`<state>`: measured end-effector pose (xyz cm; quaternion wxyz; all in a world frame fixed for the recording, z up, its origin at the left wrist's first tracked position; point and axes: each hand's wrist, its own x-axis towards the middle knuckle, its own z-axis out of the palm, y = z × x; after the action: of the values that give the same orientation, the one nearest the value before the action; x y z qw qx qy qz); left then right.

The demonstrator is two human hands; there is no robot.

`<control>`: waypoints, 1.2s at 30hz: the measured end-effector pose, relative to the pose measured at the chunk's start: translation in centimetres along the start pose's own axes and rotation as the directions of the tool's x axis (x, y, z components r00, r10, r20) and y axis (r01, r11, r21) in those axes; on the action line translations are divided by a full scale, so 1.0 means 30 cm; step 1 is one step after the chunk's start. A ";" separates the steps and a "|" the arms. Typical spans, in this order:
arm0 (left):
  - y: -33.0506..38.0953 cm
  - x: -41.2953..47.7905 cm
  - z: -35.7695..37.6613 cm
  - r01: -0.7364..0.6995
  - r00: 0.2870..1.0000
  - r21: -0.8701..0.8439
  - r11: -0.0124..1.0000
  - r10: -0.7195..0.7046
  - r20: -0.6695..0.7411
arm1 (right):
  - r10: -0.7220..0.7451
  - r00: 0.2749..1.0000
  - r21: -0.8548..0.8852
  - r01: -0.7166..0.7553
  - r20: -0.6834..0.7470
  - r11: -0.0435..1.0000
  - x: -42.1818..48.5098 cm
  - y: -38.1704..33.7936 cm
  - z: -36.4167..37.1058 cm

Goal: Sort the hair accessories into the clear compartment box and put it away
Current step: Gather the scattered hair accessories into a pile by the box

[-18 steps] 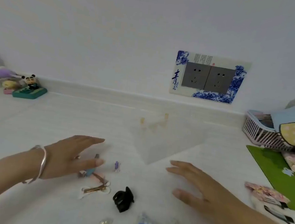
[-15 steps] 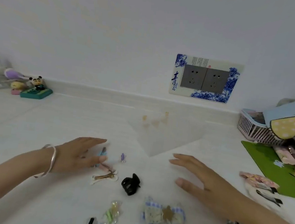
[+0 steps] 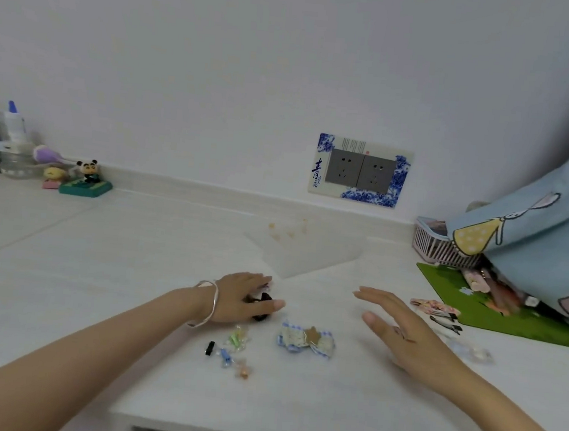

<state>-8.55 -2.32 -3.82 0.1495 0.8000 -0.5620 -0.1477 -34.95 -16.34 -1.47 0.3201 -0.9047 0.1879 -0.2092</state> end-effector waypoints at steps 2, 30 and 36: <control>0.053 0.006 0.022 -0.044 0.999 -0.026 0.999 0.045 0.014 | 0.013 1.000 0.004 -0.013 -0.021 1.000 -0.030 0.010 -0.017; 0.242 0.013 0.164 -0.226 0.973 0.074 0.971 0.229 -0.031 | 0.253 0.944 0.058 -0.247 -0.212 0.967 -0.078 0.266 -0.171; 0.273 0.081 0.189 -0.209 0.977 0.078 0.975 0.212 -0.036 | 0.349 0.920 -0.050 -0.362 -0.180 0.931 0.022 0.389 -0.230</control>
<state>-17.06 -7.69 -5.84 0.1472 0.7440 -0.6452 -0.0927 -40.24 -28.57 -4.08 0.2983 -0.8470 0.3837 -0.2152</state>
